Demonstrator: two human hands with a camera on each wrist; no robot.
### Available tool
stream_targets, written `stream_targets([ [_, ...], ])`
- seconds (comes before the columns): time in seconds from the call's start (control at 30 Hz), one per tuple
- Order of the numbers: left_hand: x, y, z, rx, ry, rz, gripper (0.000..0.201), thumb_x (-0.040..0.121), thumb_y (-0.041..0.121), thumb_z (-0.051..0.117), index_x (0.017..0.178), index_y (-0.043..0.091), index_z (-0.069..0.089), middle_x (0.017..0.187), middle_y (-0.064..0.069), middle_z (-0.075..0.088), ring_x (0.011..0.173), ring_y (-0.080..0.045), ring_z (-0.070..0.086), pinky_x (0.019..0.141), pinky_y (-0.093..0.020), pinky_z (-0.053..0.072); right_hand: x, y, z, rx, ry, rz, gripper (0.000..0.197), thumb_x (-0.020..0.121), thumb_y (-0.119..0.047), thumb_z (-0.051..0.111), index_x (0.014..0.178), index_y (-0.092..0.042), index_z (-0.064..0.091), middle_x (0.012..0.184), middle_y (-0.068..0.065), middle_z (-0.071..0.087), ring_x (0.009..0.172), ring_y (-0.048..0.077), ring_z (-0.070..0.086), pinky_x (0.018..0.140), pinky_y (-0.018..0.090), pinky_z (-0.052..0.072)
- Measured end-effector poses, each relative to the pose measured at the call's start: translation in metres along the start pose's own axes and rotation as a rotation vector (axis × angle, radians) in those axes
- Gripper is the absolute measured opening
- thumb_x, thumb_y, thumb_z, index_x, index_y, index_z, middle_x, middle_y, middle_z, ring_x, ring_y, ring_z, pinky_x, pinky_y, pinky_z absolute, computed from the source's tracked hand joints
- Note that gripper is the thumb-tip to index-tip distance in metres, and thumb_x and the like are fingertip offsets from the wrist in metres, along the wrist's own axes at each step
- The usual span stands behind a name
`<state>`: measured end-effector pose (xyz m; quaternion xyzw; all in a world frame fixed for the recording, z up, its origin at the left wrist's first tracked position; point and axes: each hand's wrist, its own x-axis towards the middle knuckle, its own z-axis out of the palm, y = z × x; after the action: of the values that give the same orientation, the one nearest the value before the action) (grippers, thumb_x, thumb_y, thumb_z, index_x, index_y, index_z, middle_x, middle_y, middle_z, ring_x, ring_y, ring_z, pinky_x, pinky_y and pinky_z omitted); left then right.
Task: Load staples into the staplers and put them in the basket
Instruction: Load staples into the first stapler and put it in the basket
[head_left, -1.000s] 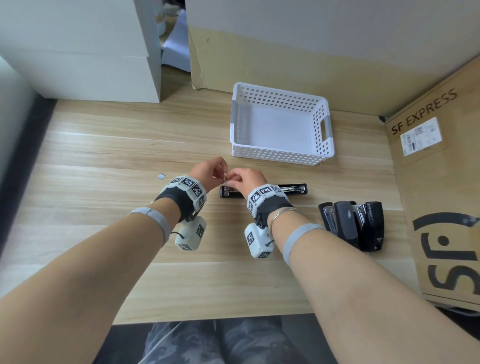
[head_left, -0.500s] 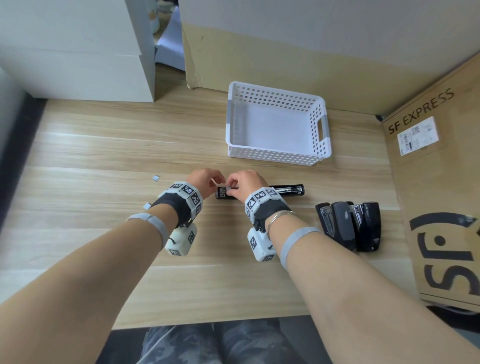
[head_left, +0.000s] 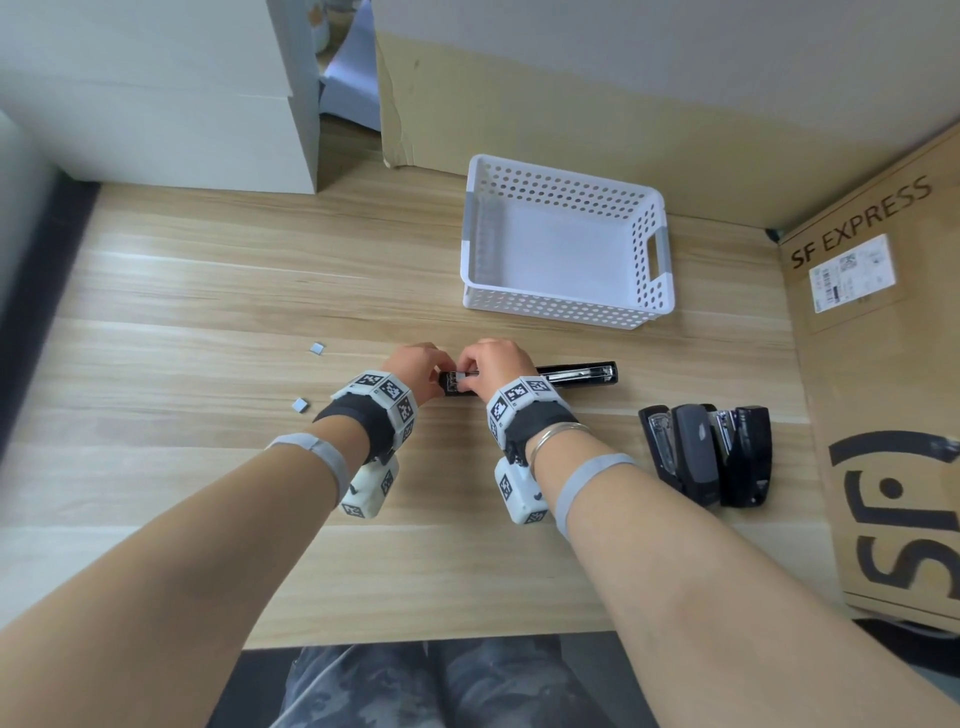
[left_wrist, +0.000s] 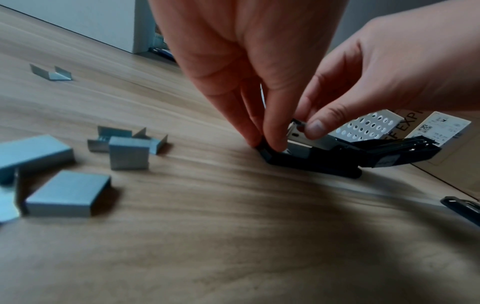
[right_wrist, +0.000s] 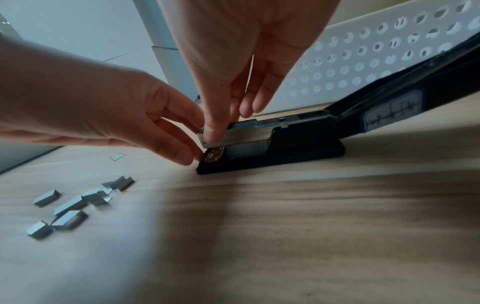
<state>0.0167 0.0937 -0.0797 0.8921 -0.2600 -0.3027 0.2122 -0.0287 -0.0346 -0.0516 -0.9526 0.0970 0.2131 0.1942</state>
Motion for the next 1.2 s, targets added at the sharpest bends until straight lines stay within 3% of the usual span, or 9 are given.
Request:
stream_targets([
  [0.2, 0.0, 0.001, 0.003, 0.002, -0.016, -0.021, 0.034, 0.079, 0.009, 0.066, 0.113, 0.008, 0.062, 0.114, -0.015, 0.061, 0.105, -0.029, 0.058, 0.091, -0.032, 0.044, 0.002, 0.003, 0.0, 0.08, -0.048, 0.018, 0.014, 0.087, -0.02, 0.066, 0.096, -0.014, 0.074, 0.104, 0.006, 0.07, 0.1, 0.023, 0.062, 0.088, 0.032, 0.05],
  [0.37, 0.0, 0.005, 0.007, 0.036, -0.009, -0.046, 0.04, 0.077, 0.017, 0.069, 0.115, 0.009, 0.059, 0.115, -0.014, 0.059, 0.107, -0.03, 0.056, 0.089, -0.034, 0.045, 0.005, 0.003, 0.005, 0.067, -0.044, 0.047, 0.011, 0.086, -0.019, 0.067, 0.093, -0.014, 0.072, 0.103, 0.007, 0.069, 0.098, 0.024, 0.063, 0.074, 0.025, 0.043],
  [0.53, 0.0, 0.008, 0.009, 0.076, -0.01, -0.048, 0.037, 0.077, 0.014, 0.066, 0.112, 0.008, 0.057, 0.113, -0.015, 0.057, 0.103, -0.032, 0.057, 0.085, -0.036, 0.047, 0.004, 0.005, -0.003, 0.029, -0.072, 0.046, 0.014, 0.088, -0.017, 0.063, 0.099, -0.015, 0.071, 0.107, 0.006, 0.069, 0.101, 0.025, 0.063, 0.077, 0.025, 0.045],
  [0.77, 0.005, 0.013, 0.003, 0.108, -0.033, -0.048, 0.038, 0.078, 0.005, 0.063, 0.116, 0.009, 0.054, 0.117, -0.015, 0.056, 0.103, -0.034, 0.058, 0.083, -0.037, 0.048, -0.007, 0.048, -0.045, -0.13, 0.1, 0.195, 0.031, 0.096, -0.016, 0.04, 0.104, -0.018, 0.07, 0.111, 0.005, 0.068, 0.107, 0.026, 0.06, 0.09, 0.034, 0.051],
  [0.87, 0.008, 0.015, 0.001, 0.122, -0.041, -0.049, 0.039, 0.079, 0.003, 0.062, 0.116, 0.008, 0.054, 0.117, -0.016, 0.056, 0.103, -0.035, 0.058, 0.083, -0.037, 0.048, -0.012, 0.07, -0.05, -0.206, -0.058, 0.344, 0.032, 0.091, -0.03, 0.041, 0.115, -0.025, 0.061, 0.113, 0.002, 0.066, 0.12, 0.028, 0.049, 0.102, 0.043, 0.04],
  [0.93, 0.01, 0.015, 0.0, 0.131, -0.041, -0.059, 0.039, 0.079, 0.003, 0.062, 0.116, 0.008, 0.055, 0.117, -0.016, 0.056, 0.104, -0.035, 0.058, 0.083, -0.036, 0.048, -0.016, 0.084, -0.047, -0.209, -0.218, 0.356, 0.041, 0.083, -0.033, 0.053, 0.125, -0.029, 0.052, 0.12, 0.001, 0.062, 0.122, 0.029, 0.048, 0.104, 0.044, 0.039],
  [1.03, 0.013, 0.015, -0.001, 0.136, -0.054, -0.053, 0.04, 0.079, 0.003, 0.064, 0.117, 0.008, 0.055, 0.117, -0.015, 0.057, 0.106, -0.033, 0.057, 0.084, -0.035, 0.047, -0.022, 0.1, -0.048, -0.238, -0.337, 0.336, 0.059, 0.08, -0.013, 0.066, 0.134, -0.023, 0.045, 0.133, 0.007, 0.053, 0.119, 0.028, 0.054, 0.096, 0.035, 0.046],
  [1.1, 0.013, 0.015, -0.002, 0.142, -0.055, -0.05, 0.04, 0.079, 0.004, 0.064, 0.117, 0.008, 0.055, 0.117, -0.015, 0.058, 0.107, -0.032, 0.057, 0.084, -0.034, 0.047, -0.025, 0.107, -0.049, -0.198, -0.255, 0.32, 0.054, 0.08, 0.001, 0.061, 0.129, -0.02, 0.049, 0.137, 0.009, 0.048, 0.118, 0.028, 0.054, 0.09, 0.031, 0.045],
  [1.2, 0.014, 0.013, -0.002, 0.134, -0.046, -0.055, 0.039, 0.078, 0.005, 0.065, 0.116, 0.008, 0.056, 0.115, -0.015, 0.059, 0.106, -0.032, 0.057, 0.085, -0.035, 0.047, -0.037, 0.109, -0.056, -0.088, -0.025, 0.235, 0.045, 0.075, 0.003, 0.062, 0.112, -0.021, 0.055, 0.12, 0.004, 0.056, 0.104, 0.024, 0.059, 0.08, 0.029, 0.049],
])
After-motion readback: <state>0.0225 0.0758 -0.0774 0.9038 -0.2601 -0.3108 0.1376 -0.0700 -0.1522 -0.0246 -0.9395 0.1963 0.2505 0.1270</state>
